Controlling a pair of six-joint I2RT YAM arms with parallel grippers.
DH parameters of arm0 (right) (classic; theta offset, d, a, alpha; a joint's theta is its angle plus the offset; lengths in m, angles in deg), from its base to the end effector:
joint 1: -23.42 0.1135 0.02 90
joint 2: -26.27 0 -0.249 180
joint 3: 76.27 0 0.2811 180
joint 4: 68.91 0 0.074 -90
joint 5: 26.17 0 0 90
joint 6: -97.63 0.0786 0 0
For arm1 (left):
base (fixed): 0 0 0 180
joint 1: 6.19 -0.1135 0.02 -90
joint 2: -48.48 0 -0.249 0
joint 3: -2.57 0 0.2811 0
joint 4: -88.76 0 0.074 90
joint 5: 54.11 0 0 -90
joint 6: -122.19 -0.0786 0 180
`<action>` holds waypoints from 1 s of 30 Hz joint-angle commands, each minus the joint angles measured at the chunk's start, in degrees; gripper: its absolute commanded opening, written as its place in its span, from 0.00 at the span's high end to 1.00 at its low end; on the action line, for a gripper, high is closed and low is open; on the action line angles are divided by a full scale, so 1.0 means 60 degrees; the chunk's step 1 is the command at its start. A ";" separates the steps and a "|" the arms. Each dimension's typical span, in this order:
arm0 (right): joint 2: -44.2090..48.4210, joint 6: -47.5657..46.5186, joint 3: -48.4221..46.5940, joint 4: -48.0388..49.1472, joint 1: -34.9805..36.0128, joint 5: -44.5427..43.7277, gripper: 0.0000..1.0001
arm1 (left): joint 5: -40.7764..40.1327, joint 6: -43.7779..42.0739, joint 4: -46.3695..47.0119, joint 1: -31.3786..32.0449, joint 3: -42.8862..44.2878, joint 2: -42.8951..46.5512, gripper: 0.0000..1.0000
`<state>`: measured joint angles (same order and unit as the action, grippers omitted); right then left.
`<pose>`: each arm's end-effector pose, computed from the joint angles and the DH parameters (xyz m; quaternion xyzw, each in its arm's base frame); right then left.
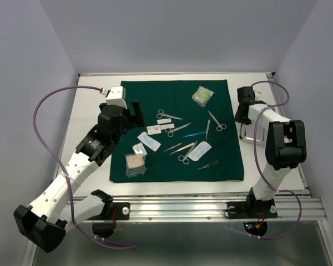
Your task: Prepare the surgical pack
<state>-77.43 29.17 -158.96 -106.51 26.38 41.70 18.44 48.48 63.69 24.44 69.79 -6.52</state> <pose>0.4188 -0.0080 0.1293 0.2038 0.9240 -0.1242 0.2986 0.2677 -0.1311 0.3438 0.0026 0.7785 -0.1366 0.6126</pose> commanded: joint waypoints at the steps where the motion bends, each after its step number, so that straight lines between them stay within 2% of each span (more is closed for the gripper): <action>1: -0.0104 -0.0396 -0.0474 0.0448 -0.0083 0.0143 0.71 | -0.0109 -0.0167 0.0148 -0.0052 0.0168 0.0334 0.01; 4: -0.0119 -0.0528 -0.0372 0.0448 -0.0083 0.0143 0.74 | -0.0109 -0.0167 0.0090 -0.0052 0.0167 0.0349 0.01; 6: -0.0032 -0.0601 -0.0299 0.0448 -0.0083 0.0143 0.86 | -0.0109 -0.0167 0.0075 -0.0066 0.0167 0.0392 0.01; 7: 0.0056 -0.0645 -0.0269 0.0448 -0.0083 0.0172 0.98 | -0.0109 -0.0167 0.0075 -0.0052 0.0167 0.0393 0.01; 8: 0.0144 -0.0762 -0.0240 0.0434 -0.0083 0.0202 0.99 | -0.0123 -0.0167 0.0060 -0.0052 0.0153 0.0422 0.01; 19: 0.2282 -0.2607 0.0916 0.0741 0.0018 0.1417 0.99 | -0.0124 0.0009 0.0148 -0.0052 -0.0110 0.0539 0.01; 23: 0.2327 -0.3047 0.1005 0.0800 0.0458 0.1725 0.99 | -0.0050 0.0038 0.0104 -0.0052 -0.0096 0.0510 0.01; 30: 0.1932 -0.3370 0.1166 0.0931 0.0957 0.1418 0.99 | -0.0123 0.0009 0.0017 -0.0052 -0.0052 0.0525 0.01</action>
<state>-65.65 12.10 -152.43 -105.09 31.30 51.18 18.42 48.77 62.90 24.44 69.72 -4.86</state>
